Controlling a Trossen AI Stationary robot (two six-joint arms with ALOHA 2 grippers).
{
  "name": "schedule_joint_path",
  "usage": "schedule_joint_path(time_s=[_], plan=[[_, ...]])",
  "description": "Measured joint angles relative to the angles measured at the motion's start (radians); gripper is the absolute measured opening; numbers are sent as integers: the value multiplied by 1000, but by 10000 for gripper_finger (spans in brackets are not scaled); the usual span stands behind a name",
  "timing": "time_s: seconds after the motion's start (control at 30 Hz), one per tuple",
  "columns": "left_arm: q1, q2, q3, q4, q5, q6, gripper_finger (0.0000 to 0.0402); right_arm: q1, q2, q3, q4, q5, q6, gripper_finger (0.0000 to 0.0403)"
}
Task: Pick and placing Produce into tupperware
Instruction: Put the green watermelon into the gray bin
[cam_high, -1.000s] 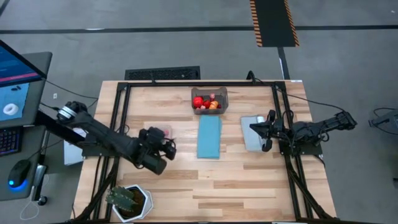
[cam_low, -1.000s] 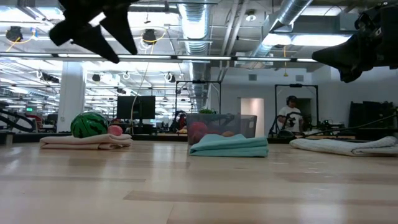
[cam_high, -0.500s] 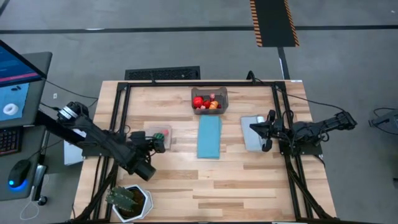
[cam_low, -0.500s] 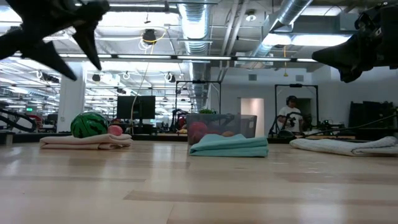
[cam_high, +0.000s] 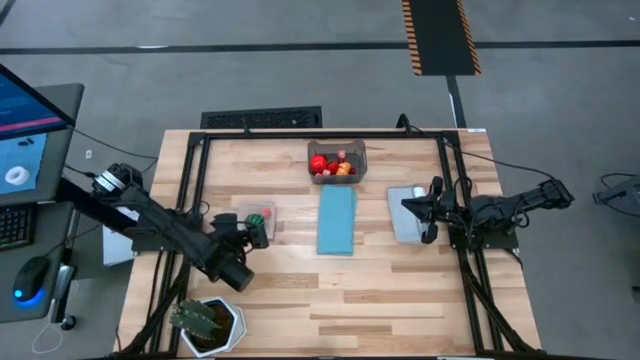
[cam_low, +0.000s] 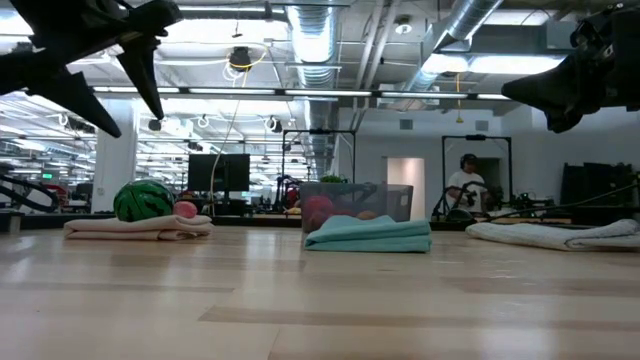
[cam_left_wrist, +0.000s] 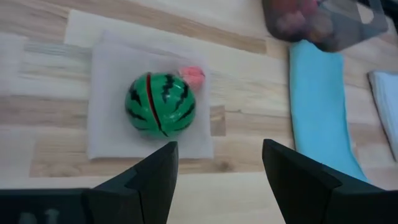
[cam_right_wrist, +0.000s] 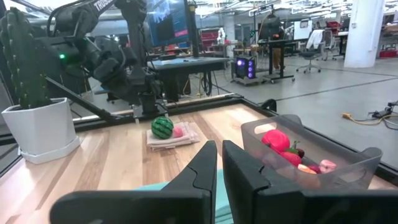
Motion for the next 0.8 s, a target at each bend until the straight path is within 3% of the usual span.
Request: schedule_joint_path(time_s=[0.6,0.8], plan=[[83,0,-6,46,23,18,227,0,0,0,0,0,0,49],[110,0,-6,43,73,-6,287,0,0,0,0,0,0,49]])
